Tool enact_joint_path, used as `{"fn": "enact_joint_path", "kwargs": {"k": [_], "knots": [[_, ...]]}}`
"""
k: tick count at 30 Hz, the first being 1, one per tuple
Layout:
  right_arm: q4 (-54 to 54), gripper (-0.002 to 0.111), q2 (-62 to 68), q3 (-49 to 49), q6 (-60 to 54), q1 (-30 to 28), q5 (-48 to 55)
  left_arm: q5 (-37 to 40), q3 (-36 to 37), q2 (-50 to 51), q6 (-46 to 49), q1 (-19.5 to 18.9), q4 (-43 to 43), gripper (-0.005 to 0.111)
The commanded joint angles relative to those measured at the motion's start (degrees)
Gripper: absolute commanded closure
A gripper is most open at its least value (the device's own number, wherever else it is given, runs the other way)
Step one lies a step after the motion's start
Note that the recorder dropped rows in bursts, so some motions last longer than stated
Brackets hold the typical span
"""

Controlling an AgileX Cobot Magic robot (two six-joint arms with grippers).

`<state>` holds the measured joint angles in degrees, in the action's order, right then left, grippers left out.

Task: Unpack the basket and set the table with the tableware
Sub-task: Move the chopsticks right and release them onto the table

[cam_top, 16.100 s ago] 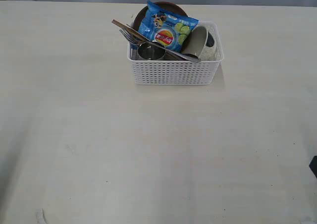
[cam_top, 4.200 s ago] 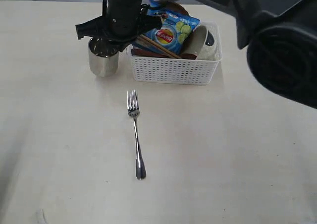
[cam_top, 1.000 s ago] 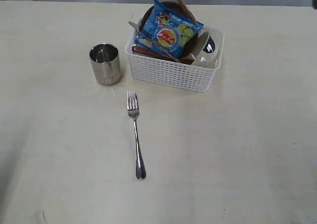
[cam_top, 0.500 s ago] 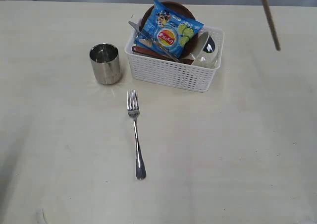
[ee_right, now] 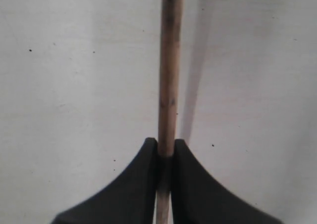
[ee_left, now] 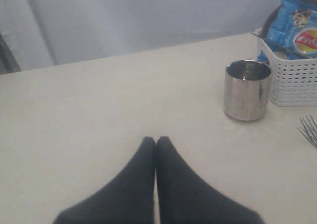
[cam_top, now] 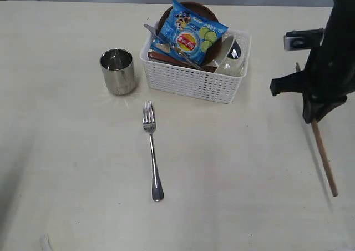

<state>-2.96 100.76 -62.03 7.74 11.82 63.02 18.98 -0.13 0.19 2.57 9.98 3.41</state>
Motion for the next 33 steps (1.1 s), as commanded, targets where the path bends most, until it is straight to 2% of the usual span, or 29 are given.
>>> {"fn": "enact_joint_path", "kwargs": {"k": [1,8,15,19,26,33], "knots": [[2.96,0.108,2.37,1.06,-0.77,-0.32,-5.31,-0.53,0.13,-0.19,-0.02,-0.14,-0.49,0.107],[4.04,0.106,5.09,1.06,-1.12,-0.24,-10.53,-0.53,0.13,-0.19,-0.02,-0.14,-0.49,0.107],[4.47,0.073,5.59,1.06,-1.12,-0.24,-11.89,-0.53,0.13,-0.19,-0.02,-0.14,-0.49,0.107],[4.63,0.073,5.59,-0.59,-1.51,-0.24,-10.0,-0.53,0.13,-0.19,-0.02,-0.14,-0.49,0.107],[5.73,0.073,4.11,-9.49,-3.44,-0.24,-0.14,-0.53,0.13,-0.19,-0.02,-0.14,-0.49,0.107],[13.87,0.073,0.42,-16.46,-8.84,-0.24,1.89,-0.53,0.13,-0.19,-0.02,-0.14,-0.49,0.107]]}}
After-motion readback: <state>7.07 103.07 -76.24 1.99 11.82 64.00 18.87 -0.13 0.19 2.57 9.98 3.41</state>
